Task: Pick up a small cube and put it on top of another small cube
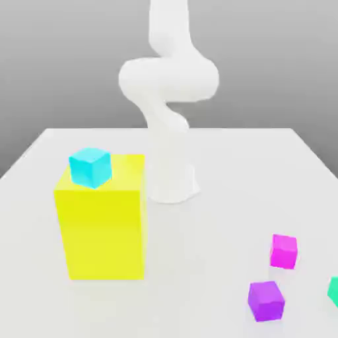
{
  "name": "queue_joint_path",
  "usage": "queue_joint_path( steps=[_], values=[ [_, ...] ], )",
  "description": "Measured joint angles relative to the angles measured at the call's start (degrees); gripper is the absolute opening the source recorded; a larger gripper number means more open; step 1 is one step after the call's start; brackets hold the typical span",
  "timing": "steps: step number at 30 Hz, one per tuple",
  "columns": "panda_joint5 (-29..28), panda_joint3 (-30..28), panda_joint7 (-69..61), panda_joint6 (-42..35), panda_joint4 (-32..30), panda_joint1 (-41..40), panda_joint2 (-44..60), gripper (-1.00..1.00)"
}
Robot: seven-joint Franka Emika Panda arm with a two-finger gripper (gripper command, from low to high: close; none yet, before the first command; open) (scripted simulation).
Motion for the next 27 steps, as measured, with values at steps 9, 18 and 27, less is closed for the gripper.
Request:
queue_joint_path(
  steps=[9, 18, 27],
  values=[
    [5.56, -2.02, -21.35, 5.03, 0.73, 13.16, 19.16, 0.0],
    [8.26, 0.97, -40.34, 10.14, 1.39, 22.33, 37.79, 0.0],
    [1.33, 4.36, -52.6, 15.93, 1.81, 29.03, 55.75, 0.0]
  ],
)
